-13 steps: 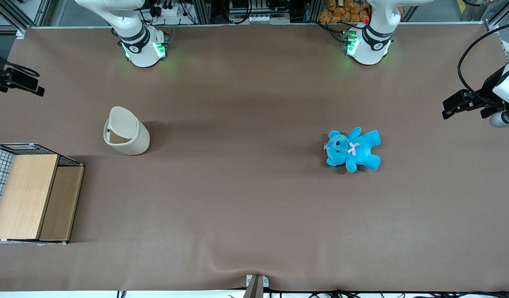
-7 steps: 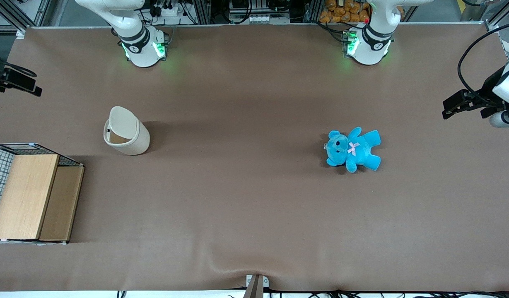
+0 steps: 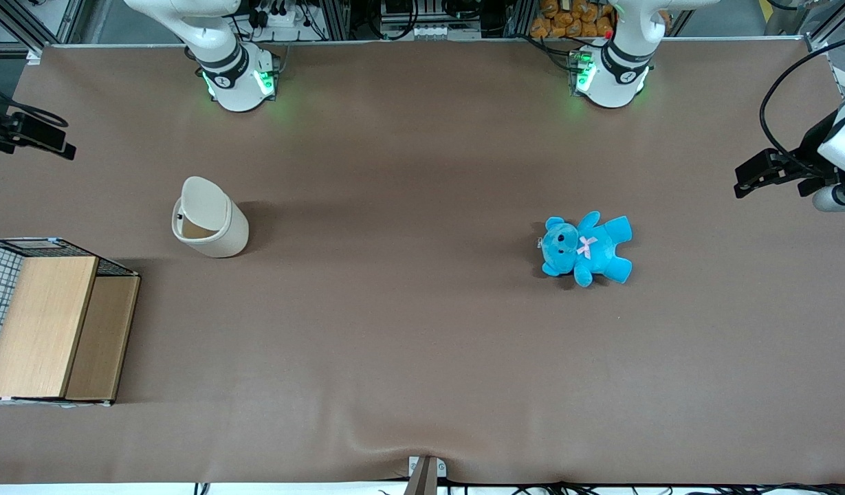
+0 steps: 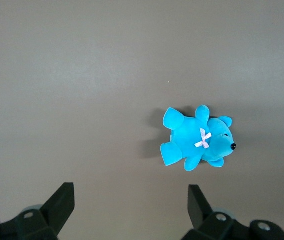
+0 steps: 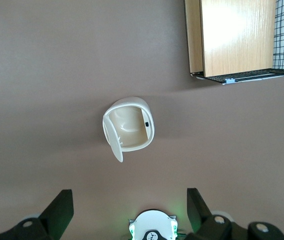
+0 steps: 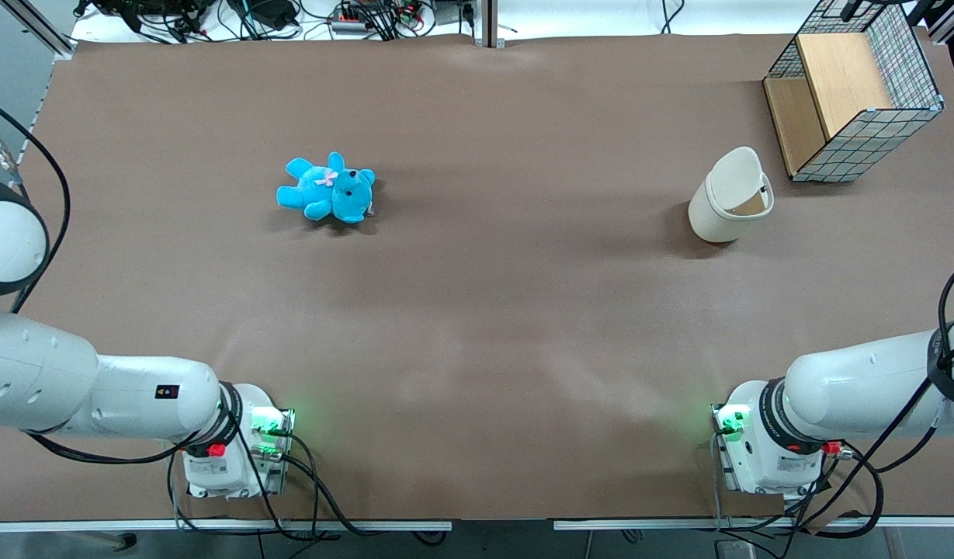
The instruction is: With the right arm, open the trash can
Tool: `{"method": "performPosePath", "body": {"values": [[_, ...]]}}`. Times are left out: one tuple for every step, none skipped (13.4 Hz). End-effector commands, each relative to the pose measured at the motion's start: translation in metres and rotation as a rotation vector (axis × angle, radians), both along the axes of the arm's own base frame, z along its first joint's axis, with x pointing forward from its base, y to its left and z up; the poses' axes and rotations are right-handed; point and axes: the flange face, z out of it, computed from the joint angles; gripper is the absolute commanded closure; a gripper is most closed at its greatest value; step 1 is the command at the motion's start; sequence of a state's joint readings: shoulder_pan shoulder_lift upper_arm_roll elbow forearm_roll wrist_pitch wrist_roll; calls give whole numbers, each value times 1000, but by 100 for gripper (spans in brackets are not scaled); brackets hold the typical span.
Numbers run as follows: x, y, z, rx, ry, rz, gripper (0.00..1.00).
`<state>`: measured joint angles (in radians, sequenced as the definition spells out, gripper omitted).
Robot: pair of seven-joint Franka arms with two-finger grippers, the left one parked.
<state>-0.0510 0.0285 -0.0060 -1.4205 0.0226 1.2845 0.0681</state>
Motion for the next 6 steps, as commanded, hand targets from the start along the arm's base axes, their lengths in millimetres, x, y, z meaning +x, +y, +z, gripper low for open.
{"method": "performPosePath", "body": {"values": [[-4, 1, 8, -3, -6, -8, 0], [-4, 1, 9, -3, -8, -8, 0], [-4, 0, 8, -3, -6, -8, 0], [-4, 0, 8, -4, -6, -8, 0], [-5, 0, 10, -6, -9, -7, 0], [-4, -1, 9, -5, -8, -7, 0]]}}
